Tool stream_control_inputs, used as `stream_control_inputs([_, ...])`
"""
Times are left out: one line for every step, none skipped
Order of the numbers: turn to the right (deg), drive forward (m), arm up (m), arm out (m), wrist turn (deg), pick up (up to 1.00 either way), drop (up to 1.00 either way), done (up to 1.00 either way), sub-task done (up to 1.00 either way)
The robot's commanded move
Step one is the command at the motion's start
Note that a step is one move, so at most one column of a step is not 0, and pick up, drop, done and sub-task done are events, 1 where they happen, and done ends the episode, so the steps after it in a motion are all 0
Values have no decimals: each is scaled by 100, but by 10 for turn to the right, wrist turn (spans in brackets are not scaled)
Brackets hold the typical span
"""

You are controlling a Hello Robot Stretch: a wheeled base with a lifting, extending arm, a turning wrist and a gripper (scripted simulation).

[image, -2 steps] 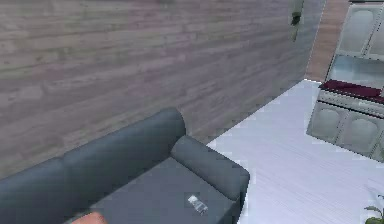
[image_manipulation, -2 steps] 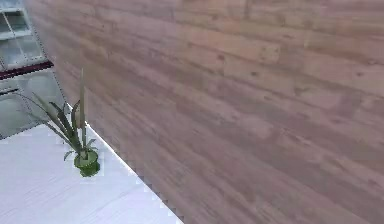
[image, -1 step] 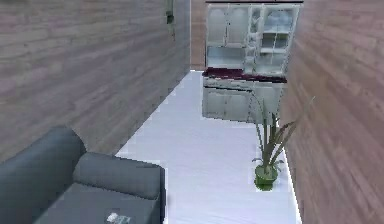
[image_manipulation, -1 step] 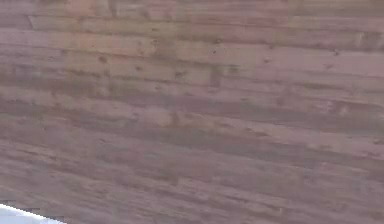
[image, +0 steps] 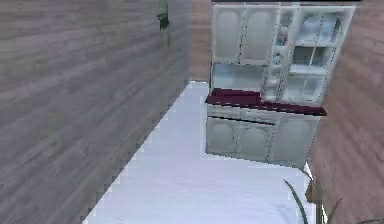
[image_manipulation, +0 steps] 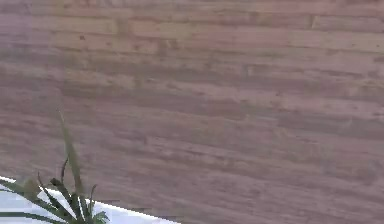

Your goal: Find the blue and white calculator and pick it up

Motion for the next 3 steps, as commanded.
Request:
stream_control_inputs([-450,0,0,0,0,0,0,0,0])
stream_control_inputs([-450,0,0,0,0,0,0,0,0])
stream_control_inputs([-450,0,0,0,0,0,0,0,0])
